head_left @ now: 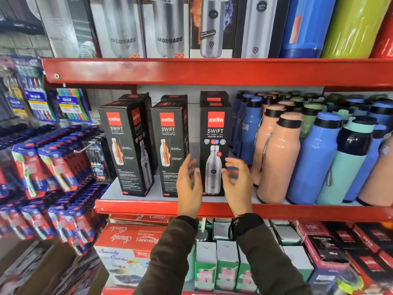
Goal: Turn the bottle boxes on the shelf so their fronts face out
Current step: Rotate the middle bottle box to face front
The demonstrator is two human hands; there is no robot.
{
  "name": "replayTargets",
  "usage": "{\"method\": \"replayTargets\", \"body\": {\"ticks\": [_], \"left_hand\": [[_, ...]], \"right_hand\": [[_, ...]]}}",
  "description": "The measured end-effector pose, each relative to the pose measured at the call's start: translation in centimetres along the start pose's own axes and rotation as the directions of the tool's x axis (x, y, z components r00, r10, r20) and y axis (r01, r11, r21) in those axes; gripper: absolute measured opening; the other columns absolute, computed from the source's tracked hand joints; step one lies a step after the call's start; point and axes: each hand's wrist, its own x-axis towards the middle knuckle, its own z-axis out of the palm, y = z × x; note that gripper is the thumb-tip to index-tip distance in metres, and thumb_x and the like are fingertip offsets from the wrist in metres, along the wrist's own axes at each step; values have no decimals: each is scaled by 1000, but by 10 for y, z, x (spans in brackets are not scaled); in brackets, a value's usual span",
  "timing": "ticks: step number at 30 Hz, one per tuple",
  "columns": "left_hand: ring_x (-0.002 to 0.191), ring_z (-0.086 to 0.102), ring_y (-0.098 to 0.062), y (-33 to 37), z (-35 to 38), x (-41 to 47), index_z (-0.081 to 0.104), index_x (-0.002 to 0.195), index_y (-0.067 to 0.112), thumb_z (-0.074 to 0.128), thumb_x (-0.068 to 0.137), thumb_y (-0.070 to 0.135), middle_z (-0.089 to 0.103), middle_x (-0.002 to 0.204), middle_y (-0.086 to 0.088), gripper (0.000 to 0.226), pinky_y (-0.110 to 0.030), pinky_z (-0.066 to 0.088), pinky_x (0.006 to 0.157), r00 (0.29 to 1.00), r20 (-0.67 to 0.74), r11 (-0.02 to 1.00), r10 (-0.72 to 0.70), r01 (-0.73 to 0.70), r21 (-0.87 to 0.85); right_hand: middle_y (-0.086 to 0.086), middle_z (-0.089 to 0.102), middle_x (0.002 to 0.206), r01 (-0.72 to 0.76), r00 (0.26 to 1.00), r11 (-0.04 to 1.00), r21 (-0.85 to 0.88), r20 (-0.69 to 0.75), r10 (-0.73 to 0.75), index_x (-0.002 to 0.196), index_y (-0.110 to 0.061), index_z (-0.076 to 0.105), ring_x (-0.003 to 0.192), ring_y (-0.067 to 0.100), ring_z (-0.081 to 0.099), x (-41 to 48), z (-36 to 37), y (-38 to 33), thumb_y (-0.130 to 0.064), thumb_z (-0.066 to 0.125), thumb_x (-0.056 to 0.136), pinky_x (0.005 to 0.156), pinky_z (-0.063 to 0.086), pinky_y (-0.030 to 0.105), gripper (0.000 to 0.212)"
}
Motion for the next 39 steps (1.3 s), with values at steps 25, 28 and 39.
{"method": "replayTargets", "body": {"ticks": [25,28,39], "left_hand": [[145,39,-5,-26,-99,51,47,146,30,33,101,51,47,154,8,52,-38,25,126,963,80,949,-259,269,-167],[138,48,-3,-30,-101,50,59,128,49,36,94,61,58,143,13,43,-41,32,123,974,63,950,-218,227,-213],[124,63,-16,-20,-110,46,67,128,17,35,107,33,66,134,4,41,-43,53,105,992,-8,959,-126,120,-256]], "right_hand": [[-4,56,144,-192,949,980,-53,243,199,148,-31,35,136,11,52,-31,123,-29,-41,67,84,114,43,44,72],[-6,61,137,-167,962,985,-52,209,174,146,-31,37,128,8,58,-31,124,-37,-32,78,81,110,49,40,77],[-11,62,135,-172,979,984,-41,103,175,143,-32,38,127,7,57,-20,130,-47,-47,89,64,108,49,36,95]]}}
